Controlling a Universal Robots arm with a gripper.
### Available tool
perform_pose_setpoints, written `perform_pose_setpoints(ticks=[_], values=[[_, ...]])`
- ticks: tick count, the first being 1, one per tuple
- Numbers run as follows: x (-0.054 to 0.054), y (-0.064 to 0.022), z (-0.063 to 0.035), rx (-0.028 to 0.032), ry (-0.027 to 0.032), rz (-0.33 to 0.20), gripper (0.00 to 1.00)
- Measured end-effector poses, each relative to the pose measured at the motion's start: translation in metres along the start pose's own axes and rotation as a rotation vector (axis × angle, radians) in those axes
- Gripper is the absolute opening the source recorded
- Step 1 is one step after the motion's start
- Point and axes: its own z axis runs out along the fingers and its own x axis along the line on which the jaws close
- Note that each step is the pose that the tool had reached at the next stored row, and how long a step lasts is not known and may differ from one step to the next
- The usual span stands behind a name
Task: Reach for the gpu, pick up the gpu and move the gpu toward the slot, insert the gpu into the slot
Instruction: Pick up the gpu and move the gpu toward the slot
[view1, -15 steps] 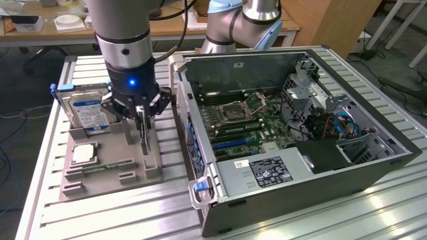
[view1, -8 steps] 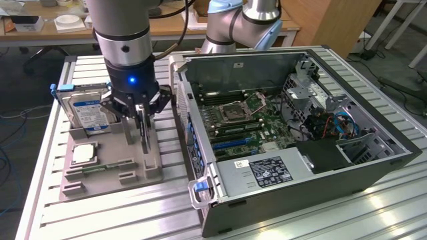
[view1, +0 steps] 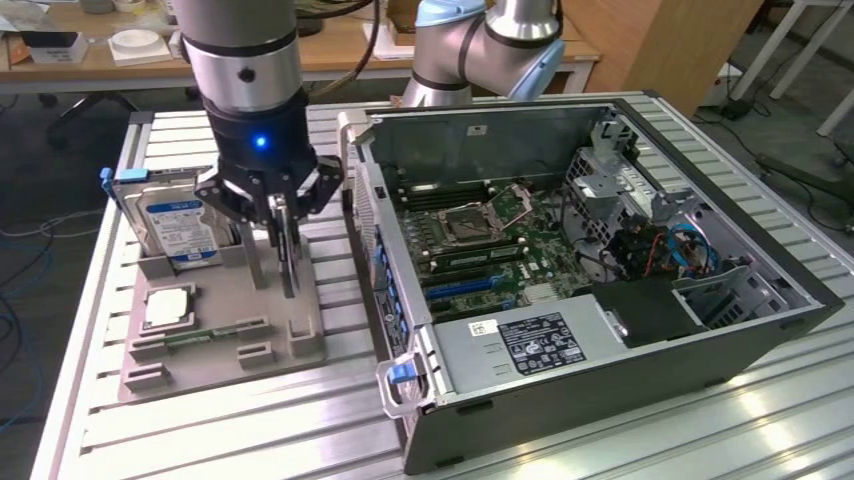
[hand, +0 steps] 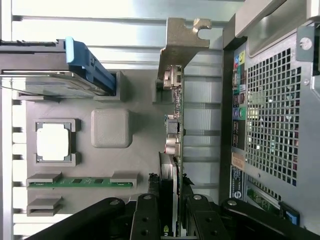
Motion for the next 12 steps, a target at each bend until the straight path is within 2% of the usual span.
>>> perform_pose_setpoints(ticks=[7, 12], values=[[0.0, 0.0008, -0.0181, -0.0002, 0.0, 0.0, 0.27], [0.0, 0.001, -0.0218, -0.0048, 0.0004, -0.003, 0.27]])
